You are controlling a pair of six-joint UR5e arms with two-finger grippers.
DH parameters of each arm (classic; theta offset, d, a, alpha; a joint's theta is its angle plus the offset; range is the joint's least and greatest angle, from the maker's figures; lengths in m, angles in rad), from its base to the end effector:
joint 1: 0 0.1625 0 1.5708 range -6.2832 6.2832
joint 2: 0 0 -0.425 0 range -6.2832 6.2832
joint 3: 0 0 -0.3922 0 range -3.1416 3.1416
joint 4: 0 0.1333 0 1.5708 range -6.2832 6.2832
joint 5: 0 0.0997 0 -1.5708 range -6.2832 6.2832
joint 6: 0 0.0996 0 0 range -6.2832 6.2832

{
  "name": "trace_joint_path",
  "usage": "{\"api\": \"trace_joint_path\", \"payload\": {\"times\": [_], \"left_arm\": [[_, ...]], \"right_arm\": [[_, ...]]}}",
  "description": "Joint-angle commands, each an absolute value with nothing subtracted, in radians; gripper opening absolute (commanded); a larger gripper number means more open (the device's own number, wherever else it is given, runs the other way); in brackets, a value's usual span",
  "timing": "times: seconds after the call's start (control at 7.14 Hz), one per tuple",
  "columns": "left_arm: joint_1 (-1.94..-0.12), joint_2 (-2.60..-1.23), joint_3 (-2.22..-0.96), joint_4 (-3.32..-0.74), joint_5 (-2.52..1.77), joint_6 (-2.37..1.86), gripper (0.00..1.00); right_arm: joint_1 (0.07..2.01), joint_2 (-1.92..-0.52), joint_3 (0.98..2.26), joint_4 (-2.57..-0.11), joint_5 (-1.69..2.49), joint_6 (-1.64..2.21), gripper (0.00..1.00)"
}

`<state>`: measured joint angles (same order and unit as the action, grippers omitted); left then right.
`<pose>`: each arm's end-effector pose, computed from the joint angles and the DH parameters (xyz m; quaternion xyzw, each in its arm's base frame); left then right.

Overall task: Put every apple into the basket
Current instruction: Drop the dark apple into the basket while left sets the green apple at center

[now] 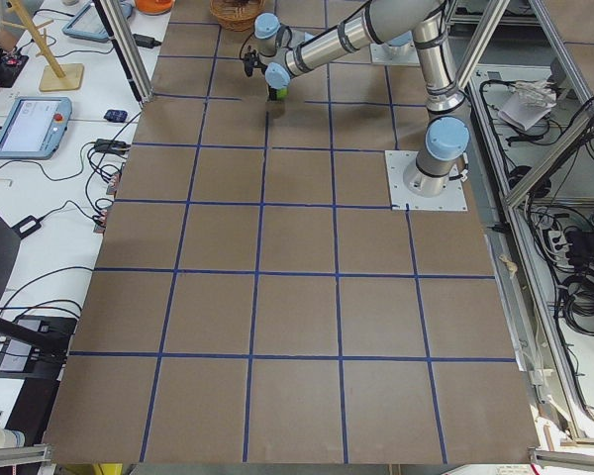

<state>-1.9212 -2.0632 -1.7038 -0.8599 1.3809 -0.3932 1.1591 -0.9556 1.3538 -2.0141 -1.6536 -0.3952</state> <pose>-0.3579 -0.5363 0.2185 0.0172 -0.9944 0.0052 0.1037 -0.1698 -0.7015 0.2628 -0.0092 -0.9988 0.0045 0.0469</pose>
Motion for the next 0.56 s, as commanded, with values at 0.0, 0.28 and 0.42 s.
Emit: {"api": "trace_joint_path", "payload": {"times": [0.0, 0.28, 0.42], "left_arm": [[-1.896, -1.929, -1.695, -1.028, 1.384, -0.385, 1.00], [-1.872, -1.753, -1.698, -1.287, 1.504, -0.309, 1.00], [-1.837, -1.667, -1.698, -1.418, 1.540, -0.249, 1.00]], "right_arm": [[1.141, -0.905, 1.356, -2.051, -1.654, -0.422, 0.10], [1.132, -0.894, 1.358, -2.098, -1.648, -0.425, 1.00], [1.132, -0.900, 1.355, -2.089, -1.654, -0.425, 1.00]]}}
